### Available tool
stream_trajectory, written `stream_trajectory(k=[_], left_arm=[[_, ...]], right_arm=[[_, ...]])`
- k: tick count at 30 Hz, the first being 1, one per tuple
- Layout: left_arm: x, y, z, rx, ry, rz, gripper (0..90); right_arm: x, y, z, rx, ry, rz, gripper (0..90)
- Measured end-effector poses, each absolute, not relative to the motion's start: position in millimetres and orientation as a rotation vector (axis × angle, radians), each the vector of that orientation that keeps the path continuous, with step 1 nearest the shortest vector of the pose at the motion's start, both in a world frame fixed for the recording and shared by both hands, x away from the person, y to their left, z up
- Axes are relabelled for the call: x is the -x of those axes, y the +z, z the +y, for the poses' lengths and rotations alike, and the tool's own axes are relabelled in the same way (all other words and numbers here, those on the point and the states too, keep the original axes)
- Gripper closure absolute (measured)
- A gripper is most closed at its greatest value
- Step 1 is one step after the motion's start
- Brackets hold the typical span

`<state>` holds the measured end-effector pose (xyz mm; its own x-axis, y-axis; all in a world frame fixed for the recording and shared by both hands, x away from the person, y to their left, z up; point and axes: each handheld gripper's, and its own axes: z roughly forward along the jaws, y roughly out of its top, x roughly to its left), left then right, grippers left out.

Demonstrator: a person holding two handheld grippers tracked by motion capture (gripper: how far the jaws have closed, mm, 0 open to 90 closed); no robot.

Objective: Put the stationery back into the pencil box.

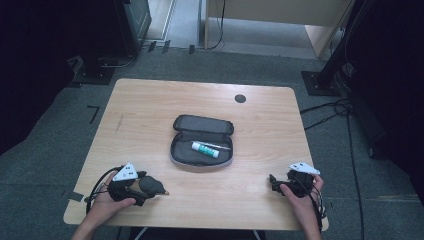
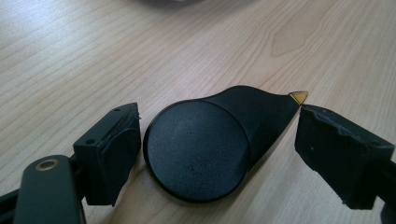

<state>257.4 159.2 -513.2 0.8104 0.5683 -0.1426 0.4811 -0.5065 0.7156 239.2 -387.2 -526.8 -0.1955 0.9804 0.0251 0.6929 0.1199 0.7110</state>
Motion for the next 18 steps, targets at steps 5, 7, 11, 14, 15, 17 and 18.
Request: stream_trajectory(k=[5,7,11,14,15,17,18], left_arm=[[-255.3,-514.3,156.0,-2.22,0.172,0.762,20.9],[-254.5,-514.4,155.3,-2.222,0.174,0.752,23.9],[-253.3,-514.1,154.3,-2.225,0.198,0.75,30.0],[-252.8,-514.7,153.5,-2.222,0.207,0.747,31.1],[-252.5,-514.7,153.3,-2.222,0.209,0.749,31.2],[-252.2,-514.9,152.6,-2.221,0.215,0.747,31.4],[-252.1,-515.0,152.3,-2.221,0.218,0.748,31.7]], right_arm=[[-239.2,-526.8,-387.2,-1.617,0.838,1.947,0.0],[-239.2,-526.8,-387.3,-1.616,0.837,1.949,0.0],[-239.2,-526.8,-387.3,-1.616,0.837,1.949,0.0],[-239.2,-526.8,-387.3,-1.615,0.837,1.949,0.0],[-239.2,-526.8,-387.3,-1.616,0.838,1.949,0.0],[-239.2,-526.8,-387.3,-1.616,0.838,1.949,0.0],[-239.2,-526.8,-387.2,-1.616,0.838,1.948,0.0]])
